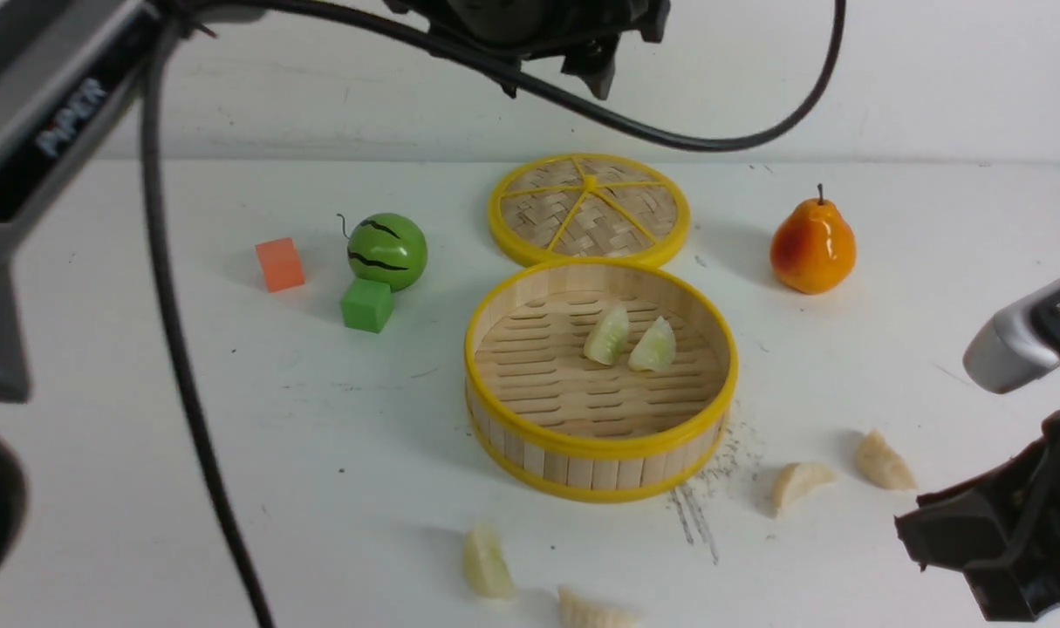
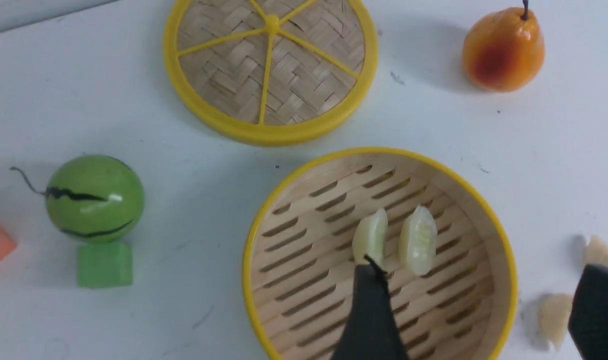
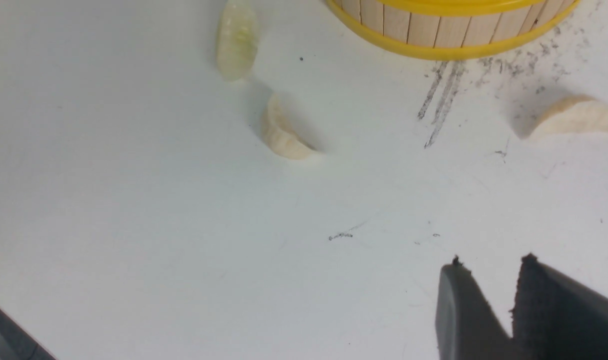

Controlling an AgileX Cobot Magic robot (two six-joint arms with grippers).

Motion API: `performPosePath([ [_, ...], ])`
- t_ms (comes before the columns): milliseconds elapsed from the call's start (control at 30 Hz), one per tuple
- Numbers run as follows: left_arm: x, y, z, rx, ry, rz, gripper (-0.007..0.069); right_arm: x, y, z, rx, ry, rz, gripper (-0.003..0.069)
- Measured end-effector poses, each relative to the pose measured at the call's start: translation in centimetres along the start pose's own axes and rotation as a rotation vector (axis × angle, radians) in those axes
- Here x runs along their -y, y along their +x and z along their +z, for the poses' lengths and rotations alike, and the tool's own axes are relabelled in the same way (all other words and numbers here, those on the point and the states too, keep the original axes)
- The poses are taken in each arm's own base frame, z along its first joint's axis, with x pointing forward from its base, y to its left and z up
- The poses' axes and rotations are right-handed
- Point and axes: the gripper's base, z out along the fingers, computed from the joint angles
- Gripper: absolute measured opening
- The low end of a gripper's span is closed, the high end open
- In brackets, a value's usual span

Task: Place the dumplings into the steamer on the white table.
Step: 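Reach for and grasp a dumpling on the table with the left gripper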

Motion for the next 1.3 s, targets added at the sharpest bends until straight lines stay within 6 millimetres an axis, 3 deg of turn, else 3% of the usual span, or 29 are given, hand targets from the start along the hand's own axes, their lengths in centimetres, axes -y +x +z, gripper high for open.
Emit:
performPosePath([
  [100, -0.5, 2.0, -0.9, -0.077, -0.016, 0.01, 0.0485, 0.0, 0.0, 0.0, 0.0, 0.0, 0.0, 0.0169],
  [300, -2.0, 9.1, -1.0, -0.315, -0.072, 0.002, 0.0485, 0.0, 0.0, 0.0, -0.001, 0.0, 0.0, 0.0172],
  [333, -2.4, 11.2, -0.2, -0.375, -0.089, -0.019, 0.0485, 0.0, 0.0, 0.0, -0.001, 0.0, 0.0, 0.0175],
  [400, -2.6, 13.0, 0.5, -0.415, -0.104, -0.052, 0.0485, 0.0, 0.0, 0.0, 0.0, -0.002, 0.001, 0.0177],
  [433, -3.0, 15.7, 2.1, -0.46, -0.129, -0.115, 0.0485, 0.0, 0.0, 0.0, 0.0, -0.003, 0.003, 0.0178],
  [600, -3.3, 20.5, 5.6, -0.481, -0.127, -0.249, 0.0485, 0.0, 0.0, 0.0, 0.001, -0.004, 0.003, 0.0181],
  [700, -3.1, 22.1, 7.2, -0.47, -0.096, -0.304, 0.0485, 0.0, 0.0, 0.0, 0.001, -0.003, 0.003, 0.0185],
  [1100, -2.6, 24.6, 13.2, -0.485, -0.064, -0.348, 0.0484, 0.0, 0.0, 0.0, 0.001, -0.003, 0.003, 0.0194],
  [1200, -2.5, 24.9, 13.9, -0.487, -0.054, -0.335, 0.0454, 0.0, 0.0, 0.0, 0.001, -0.003, 0.003, 0.0198],
  [1300, -2.4, 24.9, 14.0, -0.486, -0.048, -0.326, 0.036, 0.0, 0.0, 0.0, 0.002, -0.003, 0.003, 0.0199],
])
